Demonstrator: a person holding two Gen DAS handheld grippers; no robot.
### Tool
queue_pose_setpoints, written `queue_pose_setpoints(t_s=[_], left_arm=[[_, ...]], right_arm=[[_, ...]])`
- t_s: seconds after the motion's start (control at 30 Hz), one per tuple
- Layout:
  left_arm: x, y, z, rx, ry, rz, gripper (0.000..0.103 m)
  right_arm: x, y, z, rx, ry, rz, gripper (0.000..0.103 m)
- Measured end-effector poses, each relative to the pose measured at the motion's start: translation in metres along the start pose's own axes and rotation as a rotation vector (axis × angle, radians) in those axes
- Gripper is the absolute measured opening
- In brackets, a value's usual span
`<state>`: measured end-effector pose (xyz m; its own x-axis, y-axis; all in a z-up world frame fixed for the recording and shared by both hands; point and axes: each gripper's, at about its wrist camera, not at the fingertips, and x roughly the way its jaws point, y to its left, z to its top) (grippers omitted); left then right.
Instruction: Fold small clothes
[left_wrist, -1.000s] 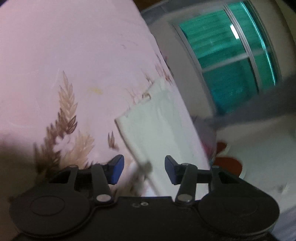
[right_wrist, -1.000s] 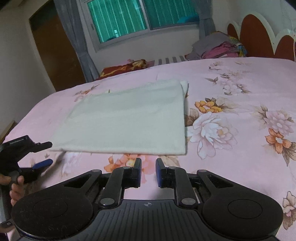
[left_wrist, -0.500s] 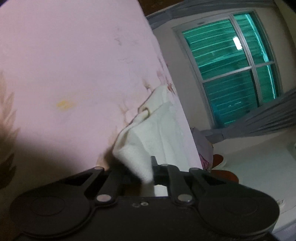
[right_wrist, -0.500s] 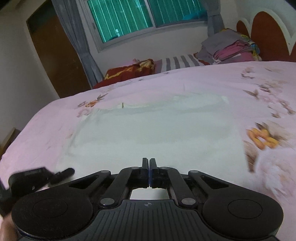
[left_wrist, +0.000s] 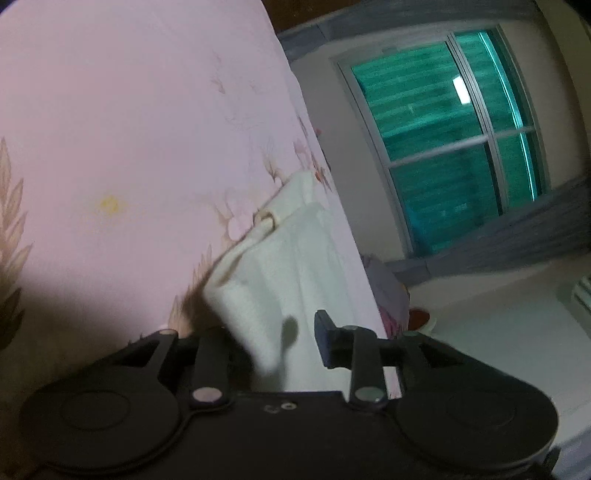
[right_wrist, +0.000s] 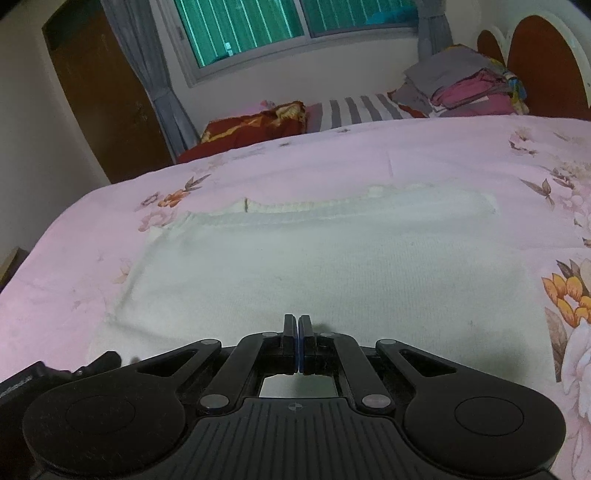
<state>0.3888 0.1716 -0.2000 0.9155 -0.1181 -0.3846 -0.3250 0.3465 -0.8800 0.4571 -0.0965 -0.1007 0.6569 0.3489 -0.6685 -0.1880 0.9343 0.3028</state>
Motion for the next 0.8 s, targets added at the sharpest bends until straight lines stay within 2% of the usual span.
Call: queue_pose_setpoints(t_s=[0.13, 0.2, 0.23, 0.27, 0.4, 0.47, 0.5, 0.57, 0.6, 0.8], left_arm=[[0.008, -0.001, 0.006, -0.042, -0.056, -0.001, 0.031], [0.011, -0.003, 0.005, -0.022, -0.067, 0.025, 0.021], [0.014, -0.005, 0.006, 0.002, -0.050, 0.061, 0.011], [0.014, -0.004, 0.007, 0.004, -0.047, 0.064, 0.008], [0.007, -0.015, 0.009, 0.073, -0.070, 0.067, 0.008], [0.010, -0.013, 0.010, 0.065, -0.071, 0.093, 0.015], [0.006, -0.009, 0.006, 0.061, -0.082, 0.098, 0.015], [0.003, -0.010, 0.007, 0.067, -0.075, 0.092, 0.006], [0.001, -0.013, 0.007, 0.079, -0.082, 0.085, 0.008], [-0.009, -0.065, -0.001, 0.305, -0.104, 0.051, 0.007]], right_arm=[[0.006, -0.003, 0.002, 0.000, 0.010, 0.015, 0.001], [0.011, -0.003, 0.004, -0.009, 0.015, 0.031, 0.001], [0.013, -0.002, 0.005, -0.011, 0.020, 0.039, 0.001], [0.015, -0.002, 0.006, -0.014, 0.025, 0.047, 0.001], [0.020, -0.006, 0.011, -0.026, 0.017, 0.067, 0.001], [0.030, -0.009, 0.008, -0.036, 0.036, 0.063, 0.001], [0.037, -0.012, 0.005, -0.034, 0.049, 0.067, 0.000], [0.039, -0.014, 0.004, -0.031, 0.036, 0.079, 0.000], [0.038, -0.013, 0.005, -0.035, 0.039, 0.080, 0.000], [0.036, -0.020, 0.006, -0.042, 0.047, 0.103, 0.000]])
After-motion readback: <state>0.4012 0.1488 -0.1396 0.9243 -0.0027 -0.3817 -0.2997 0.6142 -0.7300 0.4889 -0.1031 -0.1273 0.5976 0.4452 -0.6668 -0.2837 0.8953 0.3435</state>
